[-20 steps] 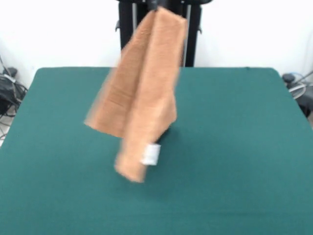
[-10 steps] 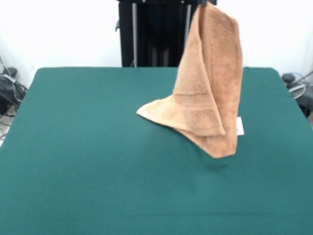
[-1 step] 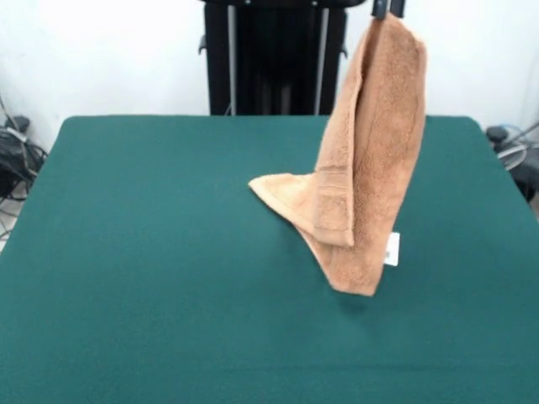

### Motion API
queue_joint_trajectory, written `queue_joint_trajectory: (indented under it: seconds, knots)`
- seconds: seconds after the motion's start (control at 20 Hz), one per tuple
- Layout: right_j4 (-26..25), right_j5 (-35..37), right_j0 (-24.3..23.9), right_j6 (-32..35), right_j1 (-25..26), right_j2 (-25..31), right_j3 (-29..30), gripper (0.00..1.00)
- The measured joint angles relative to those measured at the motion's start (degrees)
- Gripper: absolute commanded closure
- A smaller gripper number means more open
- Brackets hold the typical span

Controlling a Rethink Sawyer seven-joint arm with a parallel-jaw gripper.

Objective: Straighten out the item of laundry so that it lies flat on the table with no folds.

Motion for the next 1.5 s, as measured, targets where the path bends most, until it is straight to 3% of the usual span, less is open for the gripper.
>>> queue_joint_trajectory:
  seconds: [0.5,1.1,1.5]
  knots:
    - [0.0,-2.8,2.5,0.1,2.3,-2.0,1.0,1.00]
    - [3.8,-9.9,14.5,7.6,6.5,-7.9,1.1,1.00]
    - [9.1,-12.7,24.7,18.0,10.6,-12.5,1.1,1.00]
